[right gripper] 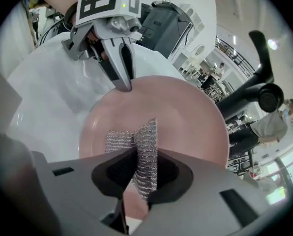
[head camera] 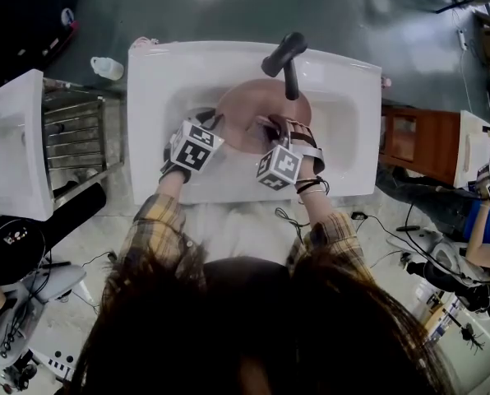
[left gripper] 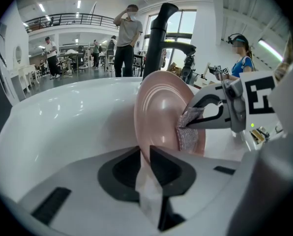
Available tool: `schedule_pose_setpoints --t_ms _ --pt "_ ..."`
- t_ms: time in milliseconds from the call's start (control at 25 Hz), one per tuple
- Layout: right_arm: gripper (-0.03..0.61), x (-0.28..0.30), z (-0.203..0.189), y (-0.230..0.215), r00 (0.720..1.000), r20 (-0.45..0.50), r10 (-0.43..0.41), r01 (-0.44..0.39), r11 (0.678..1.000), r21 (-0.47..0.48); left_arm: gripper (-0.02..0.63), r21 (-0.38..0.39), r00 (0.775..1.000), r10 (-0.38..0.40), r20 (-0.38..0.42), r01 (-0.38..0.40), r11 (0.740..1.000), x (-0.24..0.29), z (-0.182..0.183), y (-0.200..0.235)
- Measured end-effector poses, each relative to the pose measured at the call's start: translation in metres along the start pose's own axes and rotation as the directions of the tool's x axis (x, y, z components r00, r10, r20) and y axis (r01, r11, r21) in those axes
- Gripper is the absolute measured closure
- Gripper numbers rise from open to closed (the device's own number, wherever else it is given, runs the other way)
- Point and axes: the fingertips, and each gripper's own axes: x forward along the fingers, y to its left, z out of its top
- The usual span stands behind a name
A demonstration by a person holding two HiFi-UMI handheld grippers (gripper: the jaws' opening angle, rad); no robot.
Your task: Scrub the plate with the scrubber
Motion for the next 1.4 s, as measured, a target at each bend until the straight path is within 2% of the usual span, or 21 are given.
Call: schedule_pose_setpoints --t_ms 440,640,920,1080,1240,1400 --pt "0.491 -0.021 -0.015 -0.062 0.989 -0.022 -0.144 0.145 0.978 0.151 0.56 -0.056 1.0 -0.019 0.021 0.021 0.998 -0.007 0.005 0.0" --pt "0.491 -0.034 -0.013 -0.076 0.984 -0.014 -0.179 0.177 0.956 0.235 0.56 -0.006 0.999 -0.018 0.044 0.018 1.0 -0.013 0.011 0.001" --pt "0.492 -0.06 0.001 -0.079 0.981 0.026 -0.192 0.173 0.926 0.336 0.537 0.0 0.994 0.014 0.108 -0.014 1.0 -0.029 0.028 0.006" --pt "0.492 -0.08 0.015 -0.08 0.98 0.082 -0.183 0.132 0.895 0.425 0.532 0.001 0.986 0.047 0.158 -0.048 0.999 -0.049 0.043 0.012" --pt "0.492 -0.107 0.035 -0.084 0.967 0.161 -0.197 0.092 0.862 0.499 0.532 -0.005 0.964 0.088 0.25 -0.089 0.996 -0.073 0.064 0.019" --pt "0.492 -0.14 0.06 -0.095 0.937 0.259 -0.233 0.05 0.825 0.562 0.532 -0.003 0.933 0.111 0.342 -0.117 0.993 -0.104 0.09 0.015"
